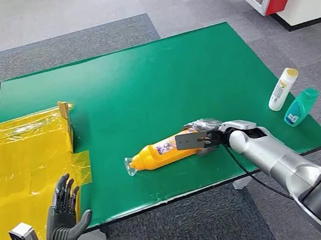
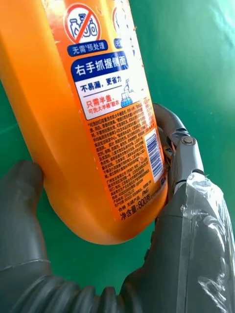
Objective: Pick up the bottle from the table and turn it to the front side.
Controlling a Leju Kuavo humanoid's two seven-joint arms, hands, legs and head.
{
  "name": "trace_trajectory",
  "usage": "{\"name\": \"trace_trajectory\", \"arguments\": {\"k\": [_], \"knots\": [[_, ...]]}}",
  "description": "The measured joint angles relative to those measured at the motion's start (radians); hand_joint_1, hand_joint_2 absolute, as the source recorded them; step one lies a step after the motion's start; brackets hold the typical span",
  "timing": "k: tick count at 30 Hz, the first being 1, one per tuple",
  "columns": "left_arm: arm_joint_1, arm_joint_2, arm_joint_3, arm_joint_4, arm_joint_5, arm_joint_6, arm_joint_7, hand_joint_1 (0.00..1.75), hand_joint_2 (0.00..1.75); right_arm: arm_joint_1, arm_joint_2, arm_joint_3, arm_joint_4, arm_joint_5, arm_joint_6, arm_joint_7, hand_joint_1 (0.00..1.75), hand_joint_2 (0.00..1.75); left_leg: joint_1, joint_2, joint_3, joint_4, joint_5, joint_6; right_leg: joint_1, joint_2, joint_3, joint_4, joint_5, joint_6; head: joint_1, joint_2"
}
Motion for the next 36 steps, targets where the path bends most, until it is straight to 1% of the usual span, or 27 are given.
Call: {"name": "trace_trajectory", "arguments": {"k": [7,11,15,20,22,24,27,30,33,36], "knots": [[0.001,0.0,0.0,0.004,0.0,0.003,0.0,0.0,1.75,0.006,0.009,0.002,-0.003,0.034,-0.032,0.01,1.75,1.75,0.0,0.0,0.0,0.0,0.0,0.0,0.0,0.0,0.0,0.0,0.0,0.0,0.0,0.0],[0.006,0.0,0.001,0.004,0.0,0.005,0.0,0.0,1.75,0.03,0.01,-0.001,-0.043,0.067,-0.066,0.017,1.75,1.75,0.0,0.0,0.0,0.0,0.0,0.0,0.0,0.0,0.0,0.0,0.0,0.0,0.0,0.0],[0.029,0.0,0.006,-0.01,0.0,0.011,0.006,0.0,1.75,0.101,0.003,-0.034,-0.182,0.081,-0.113,0.018,1.75,1.75,0.0,0.0,0.0,0.0,0.0,0.0,0.0,0.0,0.0,0.0,0.0,0.0,0.0,0.0],[0.053,-0.002,0.016,-0.037,0.0,0.009,0.008,0.0,1.75,0.191,-0.003,-0.092,-0.362,0.075,-0.128,0.019,1.75,1.75,0.0,0.0,0.0,0.0,-0.001,0.0,0.0,0.0,-0.001,0.0,-0.001,-0.001,0.0,0.0],[0.058,-0.004,0.019,-0.045,0.0,0.009,0.01,0.0,1.75,0.219,-0.002,-0.111,-0.41,0.075,-0.143,0.005,1.75,1.75,0.0,0.0,0.0,0.0,-0.001,0.0,0.0,0.0,0.0,0.0,-0.002,0.0,0.0,0.0],[0.065,-0.01,0.026,-0.058,0.0,0.007,0.013,0.0,1.75,0.26,0.005,-0.142,-0.467,0.072,-0.179,-0.027,1.75,1.75,0.0,-0.001,-0.001,0.0,-0.001,0.0,0.0,-0.001,0.0,0.0,-0.002,0.0,0.0,0.0],[0.077,-0.025,0.043,-0.092,-0.005,-0.001,0.029,0.0,1.75,0.346,0.046,-0.205,-0.572,0.063,-0.222,-0.075,1.75,1.75,0.0,-0.001,-0.001,0.0,-0.002,0.001,0.0,-0.001,0.0,0.0,-0.002,0.0,0.0,0.0],[0.081,-0.04,0.052,-0.13,-0.006,-0.017,0.051,0.0,1.75,0.427,0.113,-0.257,-0.656,0.002,-0.224,-0.123,1.75,1.75,0.0,-0.001,-0.001,0.0,-0.003,0.001,0.001,-0.001,0.0,0.0,-0.004,-0.001,0.0,0.0],[0.075,-0.048,0.052,-0.165,0.012,-0.037,0.09,0.0,1.75,0.481,0.183,-0.291,-0.684,-0.084,-0.206,-0.178,1.75,1.75,0.001,-0.001,0.0,0.0,-0.003,0.0,0.001,-0.001,0.0,0.0,-0.004,-0.001,0.0,0.0],[0.058,-0.051,0.043,-0.193,0.031,-0.039,0.13,0.0,1.75,0.513,0.245,-0.308,-0.683,-0.134,-0.197,-0.22,1.75,1.75,0.001,-0.001,0.0,0.0,-0.003,0.0,0.001,-0.001,0.0,0.0,-0.004,-0.001,0.0,0.0]]}}
